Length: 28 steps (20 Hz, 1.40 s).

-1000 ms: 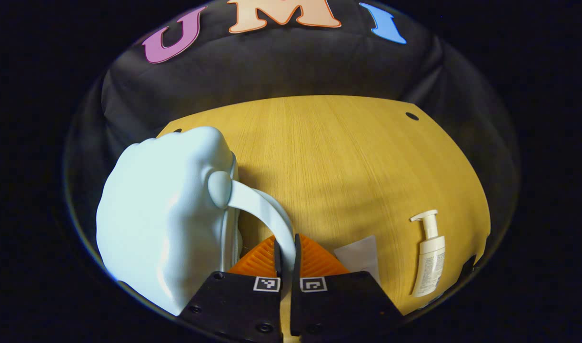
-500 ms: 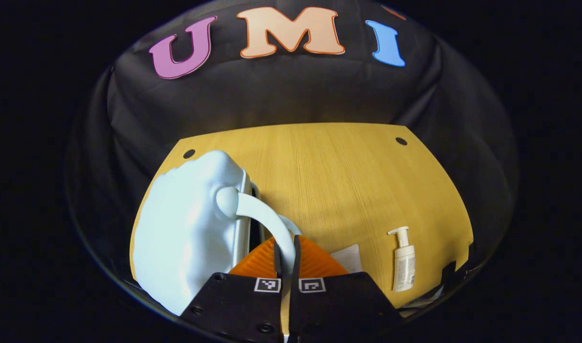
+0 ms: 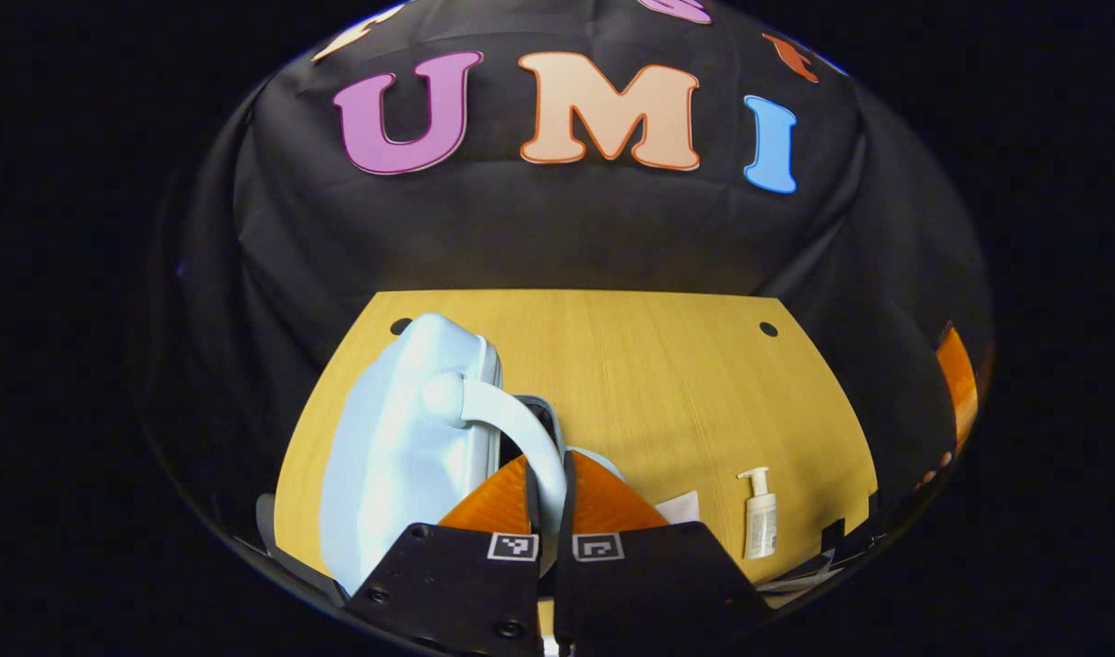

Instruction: First open the suitcase, pack the skin care products into it, and then close the suitcase.

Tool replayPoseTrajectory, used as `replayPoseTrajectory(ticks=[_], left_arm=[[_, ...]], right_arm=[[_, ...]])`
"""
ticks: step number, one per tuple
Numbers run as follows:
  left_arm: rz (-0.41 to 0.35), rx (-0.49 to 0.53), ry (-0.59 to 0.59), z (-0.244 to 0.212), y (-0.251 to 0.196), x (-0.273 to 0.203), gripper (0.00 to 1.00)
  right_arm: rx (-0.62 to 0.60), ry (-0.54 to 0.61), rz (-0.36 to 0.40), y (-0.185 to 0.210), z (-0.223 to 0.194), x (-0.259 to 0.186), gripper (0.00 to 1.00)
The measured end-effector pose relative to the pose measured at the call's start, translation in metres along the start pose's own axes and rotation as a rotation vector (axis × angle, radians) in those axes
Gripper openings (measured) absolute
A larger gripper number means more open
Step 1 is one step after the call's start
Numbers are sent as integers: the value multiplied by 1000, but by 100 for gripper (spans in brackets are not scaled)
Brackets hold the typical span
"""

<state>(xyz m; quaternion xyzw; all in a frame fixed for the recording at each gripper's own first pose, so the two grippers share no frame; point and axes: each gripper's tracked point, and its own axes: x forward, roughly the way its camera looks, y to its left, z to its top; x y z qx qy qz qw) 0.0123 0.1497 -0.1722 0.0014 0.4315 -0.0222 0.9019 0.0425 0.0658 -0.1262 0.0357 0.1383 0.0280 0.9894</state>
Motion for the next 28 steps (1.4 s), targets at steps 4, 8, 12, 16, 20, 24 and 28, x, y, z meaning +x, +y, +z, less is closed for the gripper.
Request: replayPoseTrajectory(ticks=[4,8,12,16,20,24,28], left_arm=[[59,34,-43,16,52,-18,0],[105,57,-66,26,93,-29,0],[144,86,-89,32,133,-32,0],[176,92,-87,35,177,-31,0],[221,99,-69,29,237,-25,0],[308,75,-40,19,307,-14,0],[394,20,-11,-5,374,5,0]], right_arm=[[3,-5,8,20,-3,7,100],[18,7,9,42,-12,16,100],[38,19,6,67,-23,24,100],[32,10,-6,90,-26,28,100],[23,-3,-21,110,-27,32,100],[8,13,-24,126,-35,34,100],[-14,37,-16,140,-42,39,100]])
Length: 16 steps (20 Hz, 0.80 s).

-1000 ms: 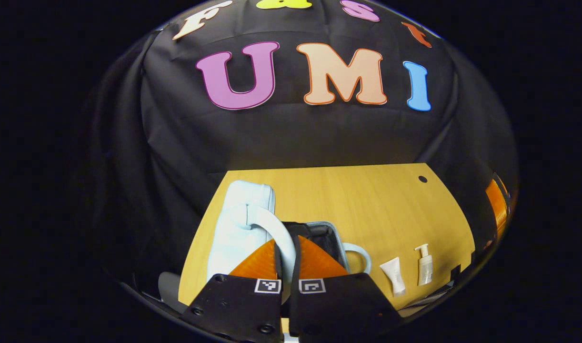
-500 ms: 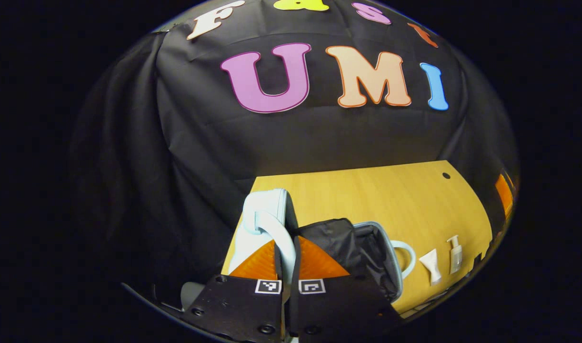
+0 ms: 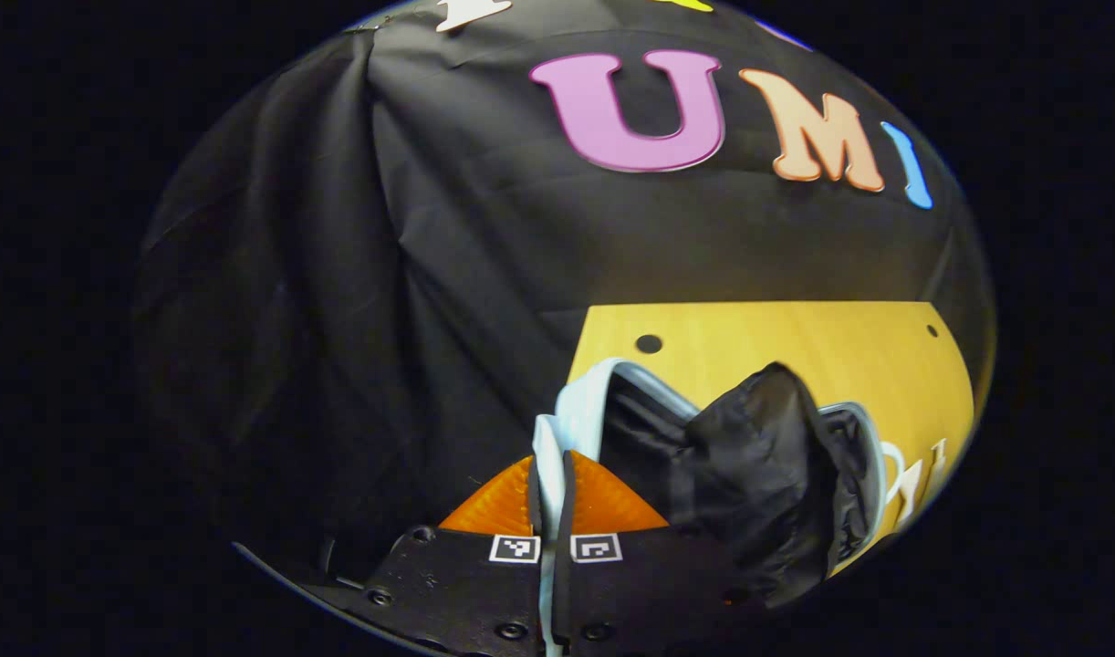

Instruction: First open the suitcase, pack the skin care products into it, and then close the suitcase.

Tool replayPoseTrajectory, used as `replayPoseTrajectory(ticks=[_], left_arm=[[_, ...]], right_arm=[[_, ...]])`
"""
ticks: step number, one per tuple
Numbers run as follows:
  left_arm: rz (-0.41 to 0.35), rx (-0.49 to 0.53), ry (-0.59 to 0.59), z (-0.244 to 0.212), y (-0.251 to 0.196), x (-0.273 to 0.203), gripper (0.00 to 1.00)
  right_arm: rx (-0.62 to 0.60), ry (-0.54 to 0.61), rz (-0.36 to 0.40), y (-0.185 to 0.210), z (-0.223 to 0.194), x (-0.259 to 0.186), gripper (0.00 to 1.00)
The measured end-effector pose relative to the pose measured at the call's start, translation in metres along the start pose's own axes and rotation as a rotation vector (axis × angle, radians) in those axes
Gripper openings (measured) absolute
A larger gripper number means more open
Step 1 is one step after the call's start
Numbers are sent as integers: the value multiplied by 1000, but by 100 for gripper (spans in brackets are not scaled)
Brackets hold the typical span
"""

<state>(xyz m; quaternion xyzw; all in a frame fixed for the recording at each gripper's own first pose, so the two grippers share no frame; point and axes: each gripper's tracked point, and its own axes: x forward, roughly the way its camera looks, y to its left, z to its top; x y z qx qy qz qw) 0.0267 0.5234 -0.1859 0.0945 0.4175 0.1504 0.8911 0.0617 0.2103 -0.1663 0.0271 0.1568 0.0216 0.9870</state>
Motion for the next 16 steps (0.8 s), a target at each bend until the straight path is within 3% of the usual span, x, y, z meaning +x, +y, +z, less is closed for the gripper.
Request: replayPoseTrajectory(ticks=[4,9,16], left_arm=[[-2,-85,64,-32,30,35,0],[8,-117,146,-71,34,78,0],[28,-178,277,-139,28,133,0]], right_arm=[[-15,35,33,21,-8,2,100],[-74,64,53,35,-15,1,100],[-118,98,-1,23,-20,-5,100]])
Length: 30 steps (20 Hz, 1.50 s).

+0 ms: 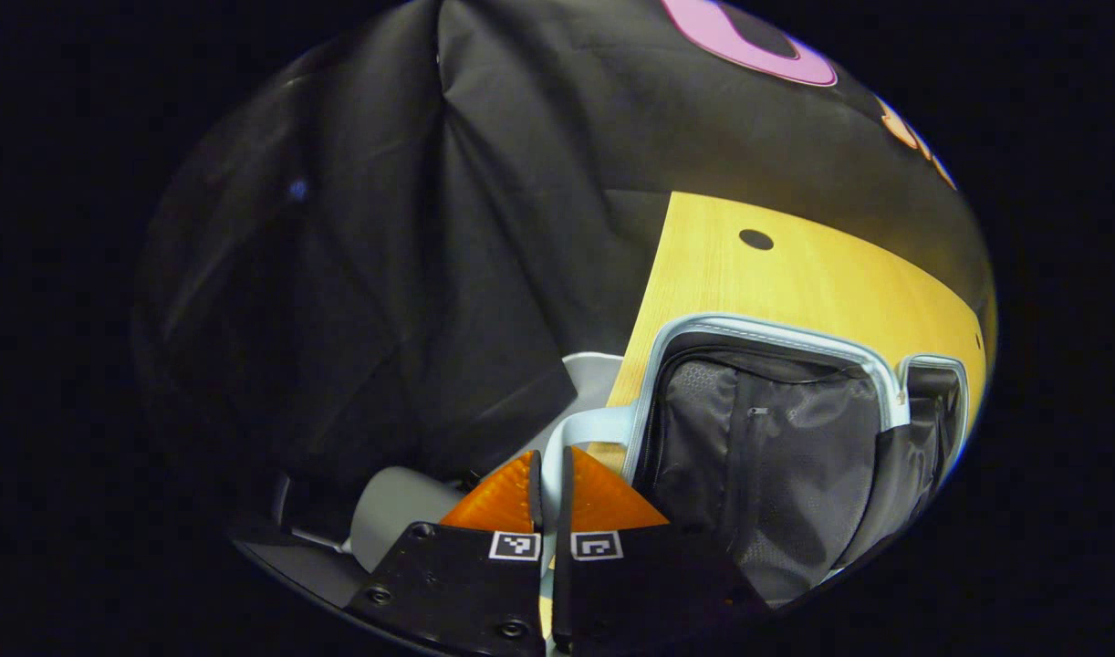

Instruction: First open the suitcase, pack the skin care products into it, and then close the suitcase.

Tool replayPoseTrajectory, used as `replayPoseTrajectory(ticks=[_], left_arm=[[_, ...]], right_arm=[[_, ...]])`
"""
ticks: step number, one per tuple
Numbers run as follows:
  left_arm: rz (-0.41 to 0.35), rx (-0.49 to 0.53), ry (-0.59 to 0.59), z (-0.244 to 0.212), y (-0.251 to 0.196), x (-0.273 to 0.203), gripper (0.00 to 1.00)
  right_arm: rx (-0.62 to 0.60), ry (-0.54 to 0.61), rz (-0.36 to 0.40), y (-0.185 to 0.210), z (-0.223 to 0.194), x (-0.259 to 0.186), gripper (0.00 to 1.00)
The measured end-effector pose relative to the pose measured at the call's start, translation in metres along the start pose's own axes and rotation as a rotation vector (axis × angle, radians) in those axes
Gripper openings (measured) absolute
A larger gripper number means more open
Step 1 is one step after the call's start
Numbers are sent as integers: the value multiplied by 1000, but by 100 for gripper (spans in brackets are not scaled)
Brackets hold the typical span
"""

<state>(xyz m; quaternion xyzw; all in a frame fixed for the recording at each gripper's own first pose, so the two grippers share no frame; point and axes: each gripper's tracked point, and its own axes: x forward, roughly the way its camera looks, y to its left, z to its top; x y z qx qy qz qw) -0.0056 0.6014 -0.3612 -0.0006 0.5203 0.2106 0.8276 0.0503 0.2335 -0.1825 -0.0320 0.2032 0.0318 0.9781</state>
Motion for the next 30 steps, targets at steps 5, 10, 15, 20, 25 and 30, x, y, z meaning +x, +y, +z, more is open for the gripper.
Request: replayPoseTrajectory(ticks=[5,10,15,20,25,30], left_arm=[[63,-7,-68,2,7,-3,0],[192,-87,-128,3,31,-12,53],[198,-131,-272,36,17,-51,95],[185,-85,-505,95,-28,-144,95],[118,-42,-727,133,-104,-253,94],[35,-39,-908,147,-174,-360,100]], right_arm=[[2,-7,-26,-15,0,-8,100],[19,-23,-20,-23,3,-8,100],[11,-57,7,-33,18,-10,100],[25,-114,28,-54,34,-15,100],[48,-159,46,-82,51,-21,100],[50,-216,63,-107,71,-31,100]])
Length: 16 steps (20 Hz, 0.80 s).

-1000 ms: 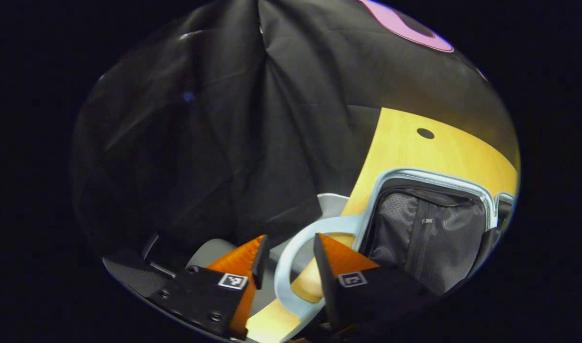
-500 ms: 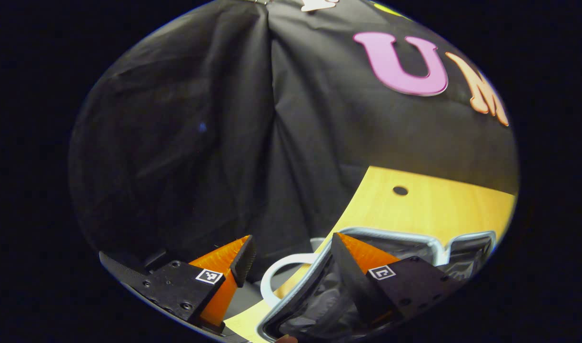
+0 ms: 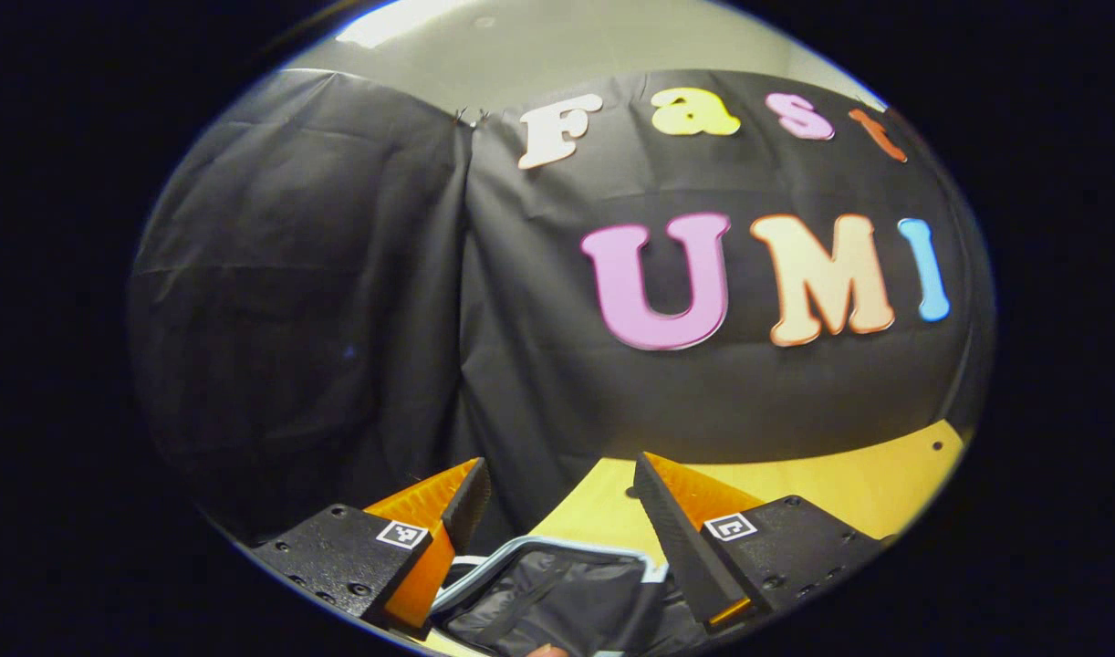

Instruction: First open the suitcase, pack the skin care products into it, and then close the suitcase.

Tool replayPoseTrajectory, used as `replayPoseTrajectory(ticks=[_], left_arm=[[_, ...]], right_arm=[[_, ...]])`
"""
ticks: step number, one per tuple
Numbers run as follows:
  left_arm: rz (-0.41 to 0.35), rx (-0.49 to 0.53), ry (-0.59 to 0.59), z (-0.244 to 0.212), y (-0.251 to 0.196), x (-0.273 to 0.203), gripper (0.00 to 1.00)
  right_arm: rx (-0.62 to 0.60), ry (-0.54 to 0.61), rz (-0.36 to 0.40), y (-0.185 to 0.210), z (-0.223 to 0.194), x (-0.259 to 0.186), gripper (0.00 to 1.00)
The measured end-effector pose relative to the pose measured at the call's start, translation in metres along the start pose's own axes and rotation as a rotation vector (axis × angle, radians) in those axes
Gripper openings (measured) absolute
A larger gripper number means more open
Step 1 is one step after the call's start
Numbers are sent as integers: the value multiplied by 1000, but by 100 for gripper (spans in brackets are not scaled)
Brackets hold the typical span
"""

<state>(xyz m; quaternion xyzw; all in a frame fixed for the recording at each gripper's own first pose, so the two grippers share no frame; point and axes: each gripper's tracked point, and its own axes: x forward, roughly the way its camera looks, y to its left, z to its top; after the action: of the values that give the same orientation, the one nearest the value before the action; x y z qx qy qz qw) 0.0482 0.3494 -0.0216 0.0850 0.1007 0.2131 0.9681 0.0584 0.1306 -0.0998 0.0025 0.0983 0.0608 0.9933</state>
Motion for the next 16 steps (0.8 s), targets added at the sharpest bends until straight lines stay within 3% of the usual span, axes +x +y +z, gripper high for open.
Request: replayPoseTrajectory(ticks=[3,5,7,9,10,11,13,16], left_arm=[[-53,-59,-61,35,-31,-32,88],[-91,-98,-105,54,-68,-47,100],[-115,-103,-114,57,-91,-56,94],[-141,-132,-121,60,-109,-69,94],[-159,-148,-121,61,-123,-79,100],[-174,-164,-120,62,-135,-89,94],[-221,-192,-120,63,-158,-108,99],[-291,-170,-101,56,-192,-120,94]], right_arm=[[-4,-25,6,-12,11,-5,100],[-10,-41,12,-18,18,-10,100],[-6,-51,25,-20,21,-15,100],[-9,-55,35,-23,23,-19,100],[-6,-55,41,-24,22,-23,100],[0,-58,44,-26,24,-27,100],[18,-65,36,-32,21,-39,100],[29,-42,23,-43,7,-48,100]])
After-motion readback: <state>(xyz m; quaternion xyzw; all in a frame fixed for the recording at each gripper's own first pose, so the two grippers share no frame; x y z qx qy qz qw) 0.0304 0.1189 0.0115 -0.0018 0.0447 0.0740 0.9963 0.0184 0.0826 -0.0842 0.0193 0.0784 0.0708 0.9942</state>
